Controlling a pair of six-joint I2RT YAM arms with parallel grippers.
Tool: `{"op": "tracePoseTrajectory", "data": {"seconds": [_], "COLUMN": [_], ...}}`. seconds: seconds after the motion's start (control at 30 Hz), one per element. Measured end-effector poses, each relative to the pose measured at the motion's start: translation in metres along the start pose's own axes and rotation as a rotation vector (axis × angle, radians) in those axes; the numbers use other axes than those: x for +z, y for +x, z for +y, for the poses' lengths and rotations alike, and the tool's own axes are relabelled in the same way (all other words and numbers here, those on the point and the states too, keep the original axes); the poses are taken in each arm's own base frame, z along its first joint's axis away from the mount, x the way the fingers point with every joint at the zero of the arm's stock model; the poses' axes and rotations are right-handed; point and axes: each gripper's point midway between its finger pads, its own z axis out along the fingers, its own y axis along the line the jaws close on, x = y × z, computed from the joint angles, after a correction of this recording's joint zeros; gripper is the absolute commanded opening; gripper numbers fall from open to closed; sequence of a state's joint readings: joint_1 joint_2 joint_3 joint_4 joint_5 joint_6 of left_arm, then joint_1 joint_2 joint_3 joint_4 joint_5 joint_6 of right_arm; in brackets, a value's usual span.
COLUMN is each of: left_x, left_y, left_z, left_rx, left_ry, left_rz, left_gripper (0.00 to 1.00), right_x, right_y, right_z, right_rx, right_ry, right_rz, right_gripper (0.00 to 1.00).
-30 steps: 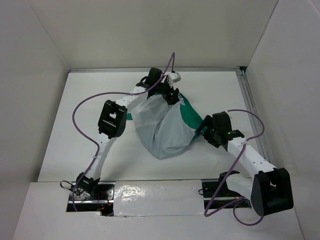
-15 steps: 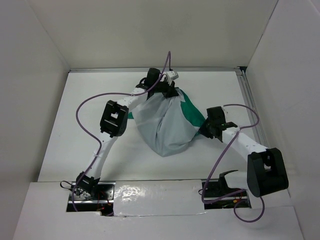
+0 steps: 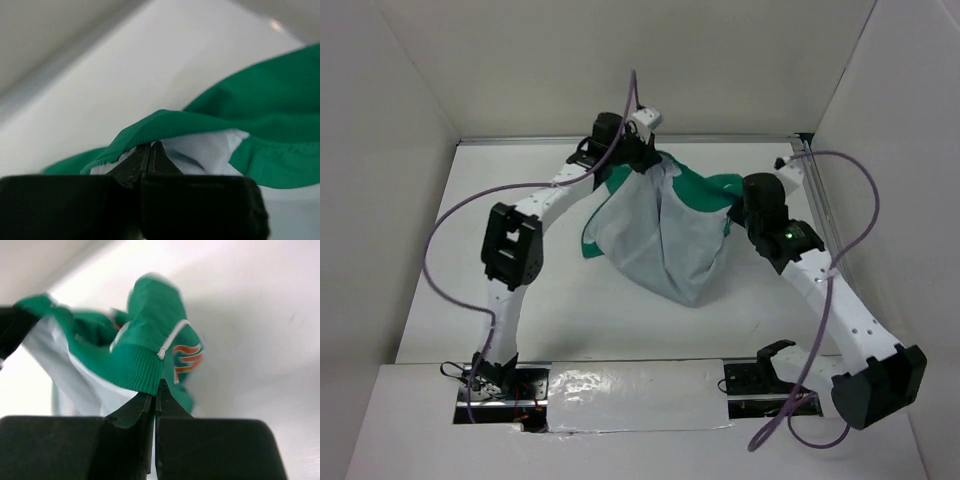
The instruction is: Zip up the jacket
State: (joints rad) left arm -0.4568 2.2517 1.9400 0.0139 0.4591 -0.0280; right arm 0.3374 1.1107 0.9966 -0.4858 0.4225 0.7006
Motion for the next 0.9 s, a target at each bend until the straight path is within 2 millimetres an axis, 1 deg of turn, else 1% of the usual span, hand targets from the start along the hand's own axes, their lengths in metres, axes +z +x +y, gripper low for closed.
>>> {"op": "tracePoseTrajectory", "data": {"seconds": [0.07, 0.13, 0.2, 0.27, 0.33, 0.37, 0.4, 0.47, 0.5, 0.53, 0.57, 0.6, 0.63, 0.67, 0.7, 0.73, 0.77, 0.8, 0.83, 0.87, 0.9], "left_x": [-0.037, -0.087, -0.143, -0.205, -0.259, -0.284, -0.309, -0.350, -0.368, -0.384, -0.397, -0.407, -0.412, -0.411, -0.405, -0.398, -0.386, -0.371, -0.352, -0.334, -0.312], "left_y": [-0.058, -0.127, -0.189, -0.246, -0.287, -0.304, -0.319, -0.342, -0.351, -0.359, -0.366, -0.370, -0.372, -0.372, -0.371, -0.370, -0.369, -0.365, -0.358, -0.351, -0.339], "left_z": [-0.006, -0.019, -0.043, -0.079, -0.117, -0.136, -0.156, -0.198, -0.213, -0.223, -0.228, -0.226, -0.223, -0.219, -0.216, -0.211, -0.205, -0.198, -0.186, -0.175, -0.156], "left_rx": [0.038, 0.091, 0.141, 0.204, 0.250, 0.282, 0.311, 0.348, 0.359, 0.362, 0.365, 0.367, 0.376, 0.384, 0.399, 0.409, 0.419, 0.416, 0.404, 0.395, 0.378], "left_ry": [-0.081, -0.174, -0.236, -0.278, -0.310, -0.334, -0.359, -0.365, -0.370, -0.377, -0.396, -0.428, -0.462, -0.490, -0.521, -0.552, -0.593, -0.625, -0.664, -0.683, -0.700], "left_rz": [-0.085, -0.209, -0.342, -0.488, -0.615, -0.678, -0.740, -0.852, -0.893, -0.929, -0.954, -0.968, -0.970, -0.962, -0.946, -0.930, -0.907, -0.876, -0.827, -0.777, -0.695], "left_gripper": [0.00, 0.00, 0.00, 0.00, 0.00, 0.00, 0.00, 0.00, 0.00, 0.00, 0.00, 0.00, 0.00, 0.00, 0.00, 0.00, 0.00, 0.00, 0.00, 0.00, 0.00], "right_x": [-0.028, -0.061, -0.097, -0.135, -0.177, -0.197, -0.218, -0.260, -0.277, -0.296, -0.312, -0.329, -0.342, -0.353, -0.357, -0.356, -0.350, -0.339, -0.326, -0.308, -0.285], "right_y": [-0.041, -0.084, -0.120, -0.148, -0.171, -0.181, -0.190, -0.207, -0.213, -0.219, -0.224, -0.230, -0.235, -0.239, -0.242, -0.244, -0.247, -0.249, -0.250, -0.250, -0.246], "right_z": [0.017, 0.030, 0.041, 0.050, 0.060, 0.063, 0.067, 0.069, 0.069, 0.066, 0.062, 0.059, 0.058, 0.058, 0.059, 0.060, 0.063, 0.067, 0.072, 0.078, 0.086], "right_rx": [0.003, 0.019, 0.023, 0.013, 0.000, -0.004, -0.007, -0.003, -0.003, -0.001, 0.005, 0.009, 0.011, 0.013, 0.011, 0.013, 0.016, 0.019, 0.023, 0.025, 0.019], "right_ry": [-0.037, -0.074, -0.126, -0.203, -0.297, -0.343, -0.401, -0.512, -0.561, -0.609, -0.645, -0.687, -0.725, -0.753, -0.761, -0.754, -0.725, -0.689, -0.642, -0.591, -0.533], "right_rz": [-0.103, -0.203, -0.291, -0.356, -0.409, -0.429, -0.450, -0.499, -0.520, -0.544, -0.567, -0.592, -0.611, -0.628, -0.633, -0.633, -0.628, -0.615, -0.601, -0.582, -0.553], "right_gripper": [0.00, 0.00, 0.00, 0.00, 0.00, 0.00, 0.00, 0.00, 0.00, 0.00, 0.00, 0.00, 0.00, 0.00, 0.00, 0.00, 0.00, 0.00, 0.00, 0.00, 0.00]}}
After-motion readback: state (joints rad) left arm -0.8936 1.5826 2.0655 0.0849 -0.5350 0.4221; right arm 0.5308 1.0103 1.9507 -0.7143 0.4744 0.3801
